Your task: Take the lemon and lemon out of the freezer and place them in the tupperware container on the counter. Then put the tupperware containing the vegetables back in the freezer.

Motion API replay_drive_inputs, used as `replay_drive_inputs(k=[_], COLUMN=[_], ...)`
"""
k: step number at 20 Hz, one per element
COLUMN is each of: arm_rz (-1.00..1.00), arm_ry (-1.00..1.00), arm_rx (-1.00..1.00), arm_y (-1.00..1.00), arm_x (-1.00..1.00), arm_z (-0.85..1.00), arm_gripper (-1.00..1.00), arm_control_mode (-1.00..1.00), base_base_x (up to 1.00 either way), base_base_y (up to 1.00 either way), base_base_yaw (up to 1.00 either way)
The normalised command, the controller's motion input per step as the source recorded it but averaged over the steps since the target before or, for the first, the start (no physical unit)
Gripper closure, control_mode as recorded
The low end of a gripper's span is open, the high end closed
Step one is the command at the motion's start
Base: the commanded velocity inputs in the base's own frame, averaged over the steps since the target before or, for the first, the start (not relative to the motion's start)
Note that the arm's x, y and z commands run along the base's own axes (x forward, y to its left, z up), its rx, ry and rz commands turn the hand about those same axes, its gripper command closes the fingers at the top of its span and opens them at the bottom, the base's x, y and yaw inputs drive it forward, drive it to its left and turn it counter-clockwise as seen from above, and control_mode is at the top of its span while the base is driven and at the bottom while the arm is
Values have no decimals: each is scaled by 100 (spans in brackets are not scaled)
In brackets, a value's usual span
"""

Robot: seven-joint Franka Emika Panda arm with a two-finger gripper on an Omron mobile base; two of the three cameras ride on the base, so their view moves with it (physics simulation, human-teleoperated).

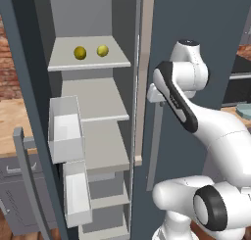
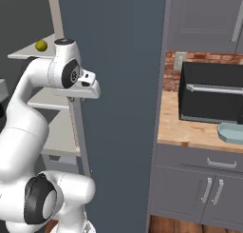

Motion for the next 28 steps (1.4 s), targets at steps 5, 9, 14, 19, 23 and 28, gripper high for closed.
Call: replay_drive_inputs(k=[5,9,14,19,23,28], arm_rz=[2,2,6,10,0,0], arm_ry=[-7,-23,-34,-14,0,-1], arm_rx=[0,-1,0,0,0,0], arm_y=[8,44,39,30,0,18], arm_x=[-32,-54,-37,-3,0,0], arm_z=[18,70,94,26,0,21], arm_gripper=[-100,-100,-100,-100,-100,-100], arm_control_mode=[-100,-100,-100,-100,-100,-100], base_base_x=[0,0,0,0,0,0], base_base_y=[0,0,0,0,0,0], base_base_yaw=[0,0,0,0,0,0])
